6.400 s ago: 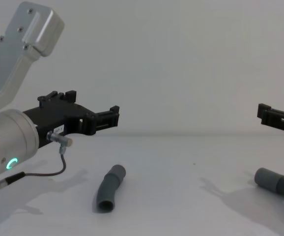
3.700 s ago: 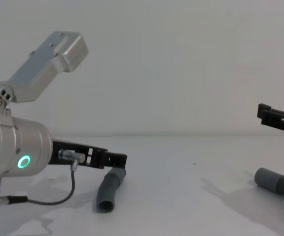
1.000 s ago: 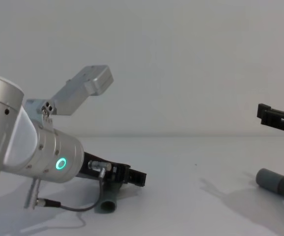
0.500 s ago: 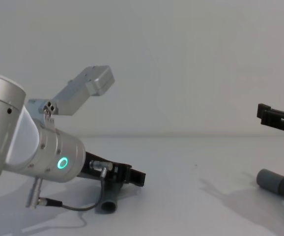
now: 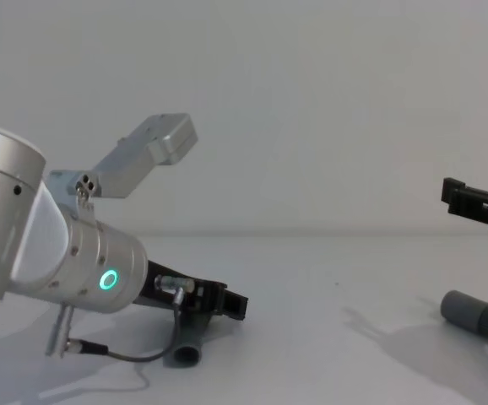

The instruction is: Use both hands to pick up one end of the pipe from the table, align the ends, and insert them.

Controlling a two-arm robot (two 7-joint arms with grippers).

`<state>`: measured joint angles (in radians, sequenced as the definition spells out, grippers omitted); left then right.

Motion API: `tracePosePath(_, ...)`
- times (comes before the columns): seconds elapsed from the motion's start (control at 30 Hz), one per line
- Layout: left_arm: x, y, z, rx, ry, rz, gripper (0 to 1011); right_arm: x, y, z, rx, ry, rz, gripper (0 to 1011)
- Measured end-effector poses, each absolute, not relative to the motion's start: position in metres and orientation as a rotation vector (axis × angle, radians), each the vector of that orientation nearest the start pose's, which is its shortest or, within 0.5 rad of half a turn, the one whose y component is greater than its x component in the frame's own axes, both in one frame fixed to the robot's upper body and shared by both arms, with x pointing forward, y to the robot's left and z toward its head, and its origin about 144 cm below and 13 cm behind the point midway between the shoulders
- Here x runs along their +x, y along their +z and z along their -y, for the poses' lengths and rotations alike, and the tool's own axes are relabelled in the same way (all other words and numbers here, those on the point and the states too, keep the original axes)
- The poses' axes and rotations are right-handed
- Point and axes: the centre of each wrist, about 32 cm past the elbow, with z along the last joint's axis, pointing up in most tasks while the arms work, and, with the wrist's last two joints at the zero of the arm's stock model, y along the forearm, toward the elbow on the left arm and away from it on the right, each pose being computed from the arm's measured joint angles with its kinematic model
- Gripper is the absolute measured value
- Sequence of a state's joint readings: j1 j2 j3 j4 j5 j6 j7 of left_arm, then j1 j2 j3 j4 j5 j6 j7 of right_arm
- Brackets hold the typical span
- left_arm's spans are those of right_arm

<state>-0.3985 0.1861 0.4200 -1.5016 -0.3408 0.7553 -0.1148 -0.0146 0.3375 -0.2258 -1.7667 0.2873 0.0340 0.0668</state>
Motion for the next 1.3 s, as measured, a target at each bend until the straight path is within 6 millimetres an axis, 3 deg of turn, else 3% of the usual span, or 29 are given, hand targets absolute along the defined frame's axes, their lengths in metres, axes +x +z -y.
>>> tracePosePath(0.83,0.537,1.236,-0.155,0.441,1.014,-0.344,552,0.443,1.189,0.238,0.021,-1.229,0.074,1004)
tracePosePath(1.3,0.537,1.236,-0.155,0.442,1.014,-0.344,451,0.445,1.207,0.247,-0.129,-1.243,0.061,1004)
